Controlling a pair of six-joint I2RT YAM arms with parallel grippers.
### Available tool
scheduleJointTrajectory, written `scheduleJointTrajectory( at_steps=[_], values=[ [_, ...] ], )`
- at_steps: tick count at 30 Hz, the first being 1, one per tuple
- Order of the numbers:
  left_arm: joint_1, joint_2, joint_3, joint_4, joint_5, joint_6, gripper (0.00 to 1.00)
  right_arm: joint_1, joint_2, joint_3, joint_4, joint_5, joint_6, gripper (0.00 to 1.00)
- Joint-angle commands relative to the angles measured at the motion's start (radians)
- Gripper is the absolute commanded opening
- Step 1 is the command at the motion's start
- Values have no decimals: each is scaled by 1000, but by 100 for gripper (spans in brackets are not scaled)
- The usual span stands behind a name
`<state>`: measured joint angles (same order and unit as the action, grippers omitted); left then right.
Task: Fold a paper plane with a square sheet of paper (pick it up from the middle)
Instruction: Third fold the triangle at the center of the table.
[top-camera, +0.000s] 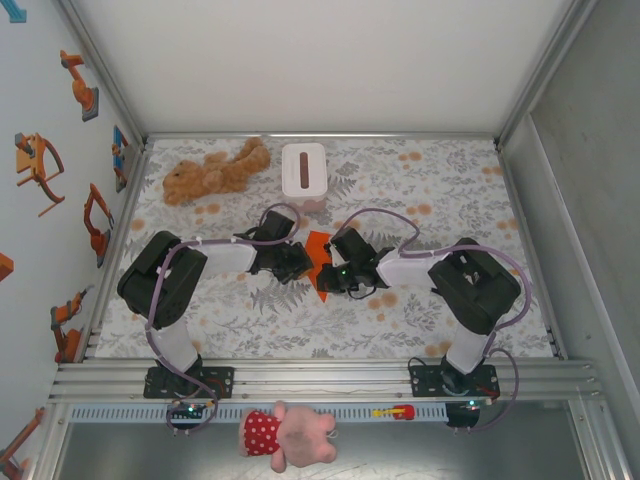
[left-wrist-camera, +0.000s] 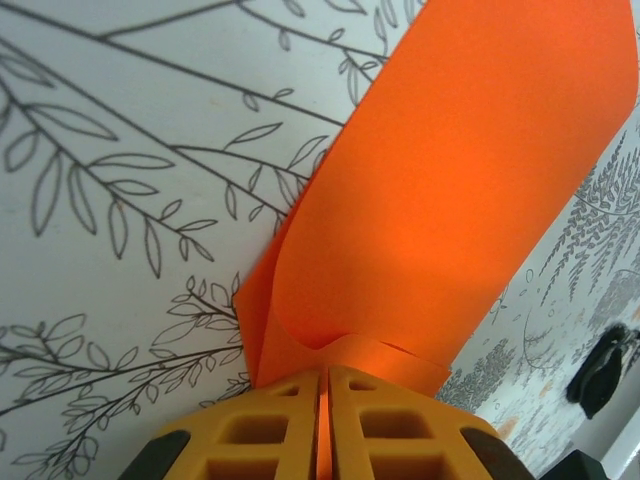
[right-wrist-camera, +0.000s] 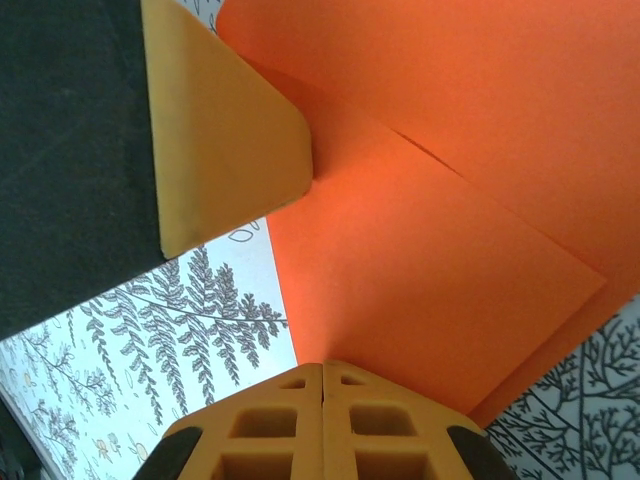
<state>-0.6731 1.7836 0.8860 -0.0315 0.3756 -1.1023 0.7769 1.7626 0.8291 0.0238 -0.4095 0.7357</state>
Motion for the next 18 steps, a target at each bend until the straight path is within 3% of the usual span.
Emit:
scheduleJointTrajectory(
  at_steps=[1,9,18],
  values=[
    [-3,-32,45,-61,5,109,12,6,20,9,-100,43,-38,0],
    [-1,-52,61,-48,16,268,12,7,15,-39,-162,61,-68,0],
    [5,-3,40,-5,9,305,12,7,15,-42,-163,61,-62,0]
  ],
)
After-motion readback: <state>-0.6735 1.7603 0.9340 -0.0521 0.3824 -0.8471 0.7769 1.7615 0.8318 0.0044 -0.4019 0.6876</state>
